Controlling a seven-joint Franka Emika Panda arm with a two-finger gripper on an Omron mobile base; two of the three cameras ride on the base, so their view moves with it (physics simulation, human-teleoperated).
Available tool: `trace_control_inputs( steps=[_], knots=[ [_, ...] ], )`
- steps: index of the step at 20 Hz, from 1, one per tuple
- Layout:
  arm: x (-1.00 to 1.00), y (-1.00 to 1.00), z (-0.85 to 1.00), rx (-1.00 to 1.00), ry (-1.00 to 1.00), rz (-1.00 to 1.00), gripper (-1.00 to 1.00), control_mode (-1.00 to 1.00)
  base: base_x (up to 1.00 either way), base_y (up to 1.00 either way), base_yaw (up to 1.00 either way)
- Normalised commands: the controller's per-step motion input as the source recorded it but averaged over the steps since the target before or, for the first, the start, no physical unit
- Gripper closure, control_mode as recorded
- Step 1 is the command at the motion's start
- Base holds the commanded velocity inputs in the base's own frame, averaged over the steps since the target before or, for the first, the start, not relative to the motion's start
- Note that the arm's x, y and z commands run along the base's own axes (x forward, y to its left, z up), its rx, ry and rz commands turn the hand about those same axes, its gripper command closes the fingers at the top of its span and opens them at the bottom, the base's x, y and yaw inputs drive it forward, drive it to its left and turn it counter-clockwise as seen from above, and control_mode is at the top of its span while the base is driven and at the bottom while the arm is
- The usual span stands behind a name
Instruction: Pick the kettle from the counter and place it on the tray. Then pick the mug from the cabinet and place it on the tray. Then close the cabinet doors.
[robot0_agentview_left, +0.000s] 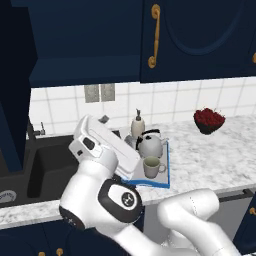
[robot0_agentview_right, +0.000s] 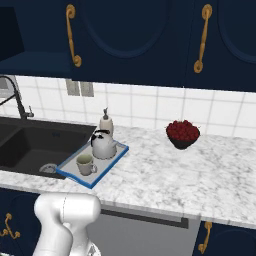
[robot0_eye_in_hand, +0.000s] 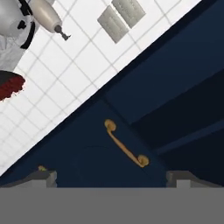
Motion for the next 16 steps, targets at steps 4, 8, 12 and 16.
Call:
trace_control_inputs(
  steps=[4, 8, 12, 16],
  knots=[
    [-0.42, 0.58, 0.00, -0.17, -0.08, -0.09, -1.00, -1.00, 0.00, 0.00, 0.00],
    [-0.38, 0.57, 0.04, -0.14, -0.10, -0.10, -1.00, -1.00, 0.00, 0.00, 0.00],
    [-0.39, 0.59, 0.01, -0.13, -0.06, -0.11, -1.00, -1.00, 0.00, 0.00, 0.00],
    [-0.36, 0.59, 0.03, -0.11, -0.03, -0.10, -1.00, -1.00, 0.00, 0.00, 0.00]
  ],
)
